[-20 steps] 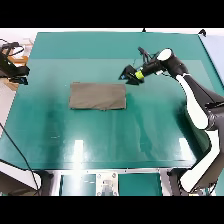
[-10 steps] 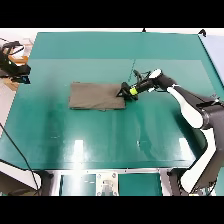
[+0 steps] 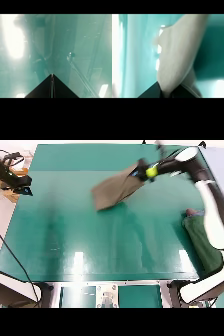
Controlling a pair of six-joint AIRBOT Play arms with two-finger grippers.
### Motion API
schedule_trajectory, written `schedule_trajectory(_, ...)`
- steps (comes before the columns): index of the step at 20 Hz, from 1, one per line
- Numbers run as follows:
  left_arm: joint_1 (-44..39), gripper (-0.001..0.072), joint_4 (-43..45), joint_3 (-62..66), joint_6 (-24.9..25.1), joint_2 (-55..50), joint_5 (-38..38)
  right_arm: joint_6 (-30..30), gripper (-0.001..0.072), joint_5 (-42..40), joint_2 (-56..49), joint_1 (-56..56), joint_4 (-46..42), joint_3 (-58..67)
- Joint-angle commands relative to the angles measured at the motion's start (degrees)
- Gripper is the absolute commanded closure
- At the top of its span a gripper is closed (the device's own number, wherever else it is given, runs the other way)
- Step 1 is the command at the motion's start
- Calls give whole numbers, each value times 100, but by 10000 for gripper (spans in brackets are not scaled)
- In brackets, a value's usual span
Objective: Fold the shirts.
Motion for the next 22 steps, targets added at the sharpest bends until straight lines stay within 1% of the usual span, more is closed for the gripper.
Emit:
schedule_trajectory(1, 2, 684, -59, -2, -68, 2, 28, 525, 694, 839, 796, -1130, -546, 704)
schedule_trajectory(6, -4, 684, -125, -2, -153, 2, 22, 765, 694, 1644, 1499, -3195, -748, 754)
schedule_trajectory(9, -4, 684, -271, -4, -153, 2, 22, 892, 694, 2481, 1587, -4367, -844, 752)
schedule_trajectory(14, -4, 684, -341, -9, -149, 2, 28, 1370, 694, 3582, 1961, -5475, -1674, 752)
schedule_trajectory(16, -4, 683, -343, -9, -146, 2, 26, 1620, 694, 3606, 2140, -5733, -1886, 651)
schedule_trajectory(18, -4, 683, -343, -9, -144, 2, -13, 1797, 694, 3609, 2420, -5866, -2369, 363)
schedule_trajectory(20, -4, 684, -343, -9, -122, 2, -50, 1910, 694, 3609, 2739, -5875, -3281, -136)
schedule_trajectory(22, -4, 684, -343, -9, -83, 2, -74, 1912, 693, 3609, 3029, -5897, -4105, -911)
